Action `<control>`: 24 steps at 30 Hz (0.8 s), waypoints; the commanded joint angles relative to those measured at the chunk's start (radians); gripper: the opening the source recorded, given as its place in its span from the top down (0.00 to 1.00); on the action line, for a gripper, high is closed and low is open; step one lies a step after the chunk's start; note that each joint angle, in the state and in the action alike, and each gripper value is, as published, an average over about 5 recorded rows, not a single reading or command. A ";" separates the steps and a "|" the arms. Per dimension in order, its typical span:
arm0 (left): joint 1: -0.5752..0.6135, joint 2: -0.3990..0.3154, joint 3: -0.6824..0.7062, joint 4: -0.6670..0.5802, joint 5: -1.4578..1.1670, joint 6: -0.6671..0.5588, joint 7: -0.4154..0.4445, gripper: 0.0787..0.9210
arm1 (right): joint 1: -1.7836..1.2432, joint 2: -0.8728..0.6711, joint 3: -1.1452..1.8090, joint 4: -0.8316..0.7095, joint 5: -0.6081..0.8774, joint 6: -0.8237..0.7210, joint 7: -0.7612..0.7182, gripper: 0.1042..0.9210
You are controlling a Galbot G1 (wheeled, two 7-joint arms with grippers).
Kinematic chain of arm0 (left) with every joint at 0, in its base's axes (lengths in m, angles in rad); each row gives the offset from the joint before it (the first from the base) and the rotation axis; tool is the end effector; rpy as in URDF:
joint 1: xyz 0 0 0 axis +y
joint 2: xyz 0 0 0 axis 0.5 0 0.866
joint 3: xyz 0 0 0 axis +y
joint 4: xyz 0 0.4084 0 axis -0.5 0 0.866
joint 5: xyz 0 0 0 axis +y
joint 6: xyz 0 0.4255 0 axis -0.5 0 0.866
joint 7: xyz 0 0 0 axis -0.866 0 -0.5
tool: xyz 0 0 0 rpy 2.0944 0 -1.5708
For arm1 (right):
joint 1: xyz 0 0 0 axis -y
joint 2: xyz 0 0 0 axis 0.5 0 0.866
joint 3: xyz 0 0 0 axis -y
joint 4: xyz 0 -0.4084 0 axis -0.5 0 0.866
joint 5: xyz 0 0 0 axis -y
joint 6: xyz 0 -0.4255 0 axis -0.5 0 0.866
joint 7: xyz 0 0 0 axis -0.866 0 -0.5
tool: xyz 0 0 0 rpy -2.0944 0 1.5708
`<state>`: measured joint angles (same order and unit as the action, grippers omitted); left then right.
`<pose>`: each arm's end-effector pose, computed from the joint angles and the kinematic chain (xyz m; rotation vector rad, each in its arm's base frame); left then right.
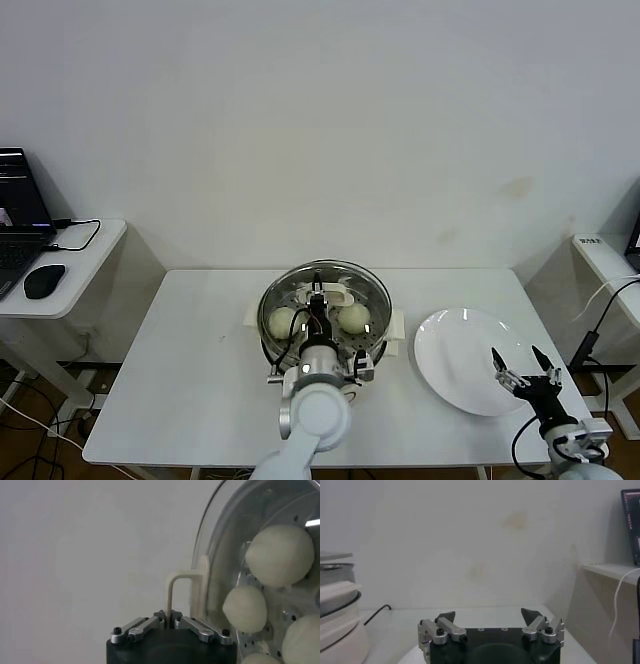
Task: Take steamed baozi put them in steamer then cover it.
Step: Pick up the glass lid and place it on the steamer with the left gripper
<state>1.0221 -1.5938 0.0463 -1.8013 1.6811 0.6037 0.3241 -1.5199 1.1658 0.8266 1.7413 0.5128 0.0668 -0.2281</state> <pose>0.3563 -0.2306 -0.2971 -0.0094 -2.2501 -2.1054 0.2381 -0.2475 -0.4134 0.0270 -3.0261 -0.0589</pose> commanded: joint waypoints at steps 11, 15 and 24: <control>0.012 -0.005 -0.004 0.007 0.007 0.000 0.007 0.93 | 0.004 0.001 -0.003 -0.005 -0.003 0.001 -0.001 0.12; 0.006 -0.004 -0.010 0.016 0.005 0.000 0.004 0.93 | 0.005 0.002 -0.004 -0.007 -0.004 0.002 -0.001 0.12; 0.014 -0.005 -0.005 0.017 0.006 0.000 -0.001 0.93 | 0.007 0.004 -0.004 -0.009 -0.005 0.002 -0.001 0.12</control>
<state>1.0313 -1.5981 0.0395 -1.7850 1.6895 0.6036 0.3255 -1.5140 1.1689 0.8229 1.7320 0.5085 0.0690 -0.2291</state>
